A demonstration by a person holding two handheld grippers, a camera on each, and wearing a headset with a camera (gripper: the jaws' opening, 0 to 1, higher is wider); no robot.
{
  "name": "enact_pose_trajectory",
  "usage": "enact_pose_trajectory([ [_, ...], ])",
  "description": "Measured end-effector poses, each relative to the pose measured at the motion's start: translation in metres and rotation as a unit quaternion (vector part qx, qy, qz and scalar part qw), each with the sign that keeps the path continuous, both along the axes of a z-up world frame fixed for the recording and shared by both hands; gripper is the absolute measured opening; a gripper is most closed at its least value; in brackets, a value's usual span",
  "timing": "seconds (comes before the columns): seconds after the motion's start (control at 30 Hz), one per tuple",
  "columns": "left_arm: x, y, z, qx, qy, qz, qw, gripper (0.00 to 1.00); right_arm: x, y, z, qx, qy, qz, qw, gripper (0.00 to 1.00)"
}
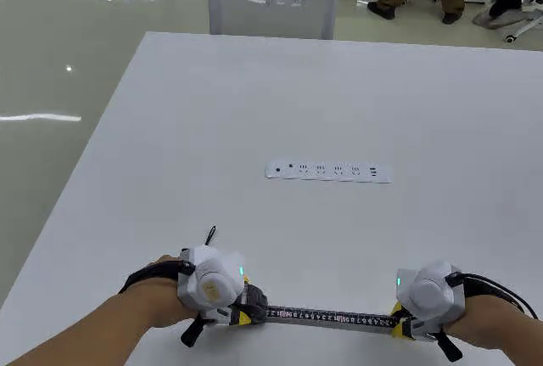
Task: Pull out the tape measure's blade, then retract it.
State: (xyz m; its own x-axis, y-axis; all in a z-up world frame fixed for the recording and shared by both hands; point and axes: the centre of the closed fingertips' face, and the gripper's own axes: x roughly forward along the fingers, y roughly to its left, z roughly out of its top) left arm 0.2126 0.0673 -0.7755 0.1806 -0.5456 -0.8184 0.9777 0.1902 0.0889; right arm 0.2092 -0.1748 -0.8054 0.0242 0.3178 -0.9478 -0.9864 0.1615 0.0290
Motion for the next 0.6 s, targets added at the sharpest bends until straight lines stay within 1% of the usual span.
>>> enact_pose_trajectory([
  [0.07,0.0000,-0.0004,-0.0002,-0.001,0.001,0.000,1.0000,0.30,0.0010,-0.0004,-0.0027,-0.003,0.000,0.002,1.0000,0.10],
  [0.17,-0.0005,-0.0011,0.0000,-0.001,0.000,0.000,1.0000,0.30,0.0019,-0.0009,-0.0043,0.003,0.000,0.000,1.0000,0.11],
  [0.23,-0.0006,-0.0013,-0.0001,-0.001,0.001,0.001,1.0000,0.30,0.0003,0.0012,-0.0043,0.009,-0.003,0.006,0.9999,0.12],
  [0.33,-0.0008,-0.0017,0.0003,-0.001,0.001,0.001,1.0000,0.30,-0.0003,0.0008,-0.0042,0.022,-0.008,0.006,0.9997,0.13],
  [0.37,-0.0010,-0.0020,0.0005,-0.002,0.001,0.001,1.0000,0.30,0.0001,0.0008,-0.0043,0.028,-0.008,0.001,0.9996,0.13],
  [0.43,-0.0012,-0.0018,0.0007,-0.007,-0.001,0.001,1.0000,0.31,-0.0003,0.0014,-0.0042,0.035,-0.011,0.004,0.9993,0.14],
  [0.47,-0.0015,-0.0022,0.0009,-0.006,-0.006,-0.006,0.9999,0.31,-0.0003,0.0012,-0.0044,0.038,-0.013,0.003,0.9992,0.14],
  [0.6,-0.0003,-0.0022,0.0007,-0.008,-0.005,-0.005,0.9999,0.31,-0.0009,0.0033,-0.0030,0.037,-0.026,0.011,0.9989,0.15],
])
